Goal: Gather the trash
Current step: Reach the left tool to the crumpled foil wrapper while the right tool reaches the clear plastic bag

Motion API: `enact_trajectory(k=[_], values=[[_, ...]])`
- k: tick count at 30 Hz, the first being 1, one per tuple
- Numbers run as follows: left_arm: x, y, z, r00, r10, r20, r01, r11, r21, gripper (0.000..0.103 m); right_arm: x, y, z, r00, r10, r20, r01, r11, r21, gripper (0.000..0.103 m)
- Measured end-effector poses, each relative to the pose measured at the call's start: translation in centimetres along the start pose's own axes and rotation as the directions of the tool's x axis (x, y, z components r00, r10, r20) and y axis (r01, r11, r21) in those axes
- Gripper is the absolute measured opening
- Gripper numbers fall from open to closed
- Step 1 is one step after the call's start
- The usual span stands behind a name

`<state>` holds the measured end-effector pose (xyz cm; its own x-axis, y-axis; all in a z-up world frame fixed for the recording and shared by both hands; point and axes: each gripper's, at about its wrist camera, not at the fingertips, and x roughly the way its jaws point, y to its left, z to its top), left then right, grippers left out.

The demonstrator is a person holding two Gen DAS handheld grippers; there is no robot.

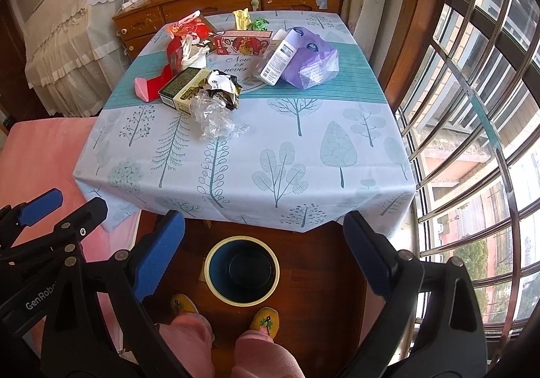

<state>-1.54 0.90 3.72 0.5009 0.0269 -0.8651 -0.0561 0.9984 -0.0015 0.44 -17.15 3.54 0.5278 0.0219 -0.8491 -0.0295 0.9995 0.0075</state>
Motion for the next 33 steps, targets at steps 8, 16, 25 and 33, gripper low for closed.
enact_trajectory(k=[8,16,25,33], values=[[-0.8,1.2,1.5,0.999,0.020,0.033,-0.019,1.000,-0.018,0.070,0.5,0.6,2.0,0.999,0.036,0.025,-0.036,0.999,-0.005,0.088],[1.8,5.2,5.3,1.000,0.008,0.017,-0.007,0.999,-0.044,0.070,3.4,3.2,5.3,0.996,0.090,0.010,-0.090,0.996,0.000,0.080],[8.4,9.3,13.1,0.999,-0.046,-0.029,0.047,0.998,0.034,0.070,11.4,6.2,10.6,0.991,0.097,-0.089,-0.092,0.994,0.061,0.071],[14.9,11.7,18.0,0.990,-0.078,-0.117,0.092,0.989,0.115,0.070,20.6,8.0,13.9,0.985,0.038,-0.170,-0.035,0.999,0.016,0.070]])
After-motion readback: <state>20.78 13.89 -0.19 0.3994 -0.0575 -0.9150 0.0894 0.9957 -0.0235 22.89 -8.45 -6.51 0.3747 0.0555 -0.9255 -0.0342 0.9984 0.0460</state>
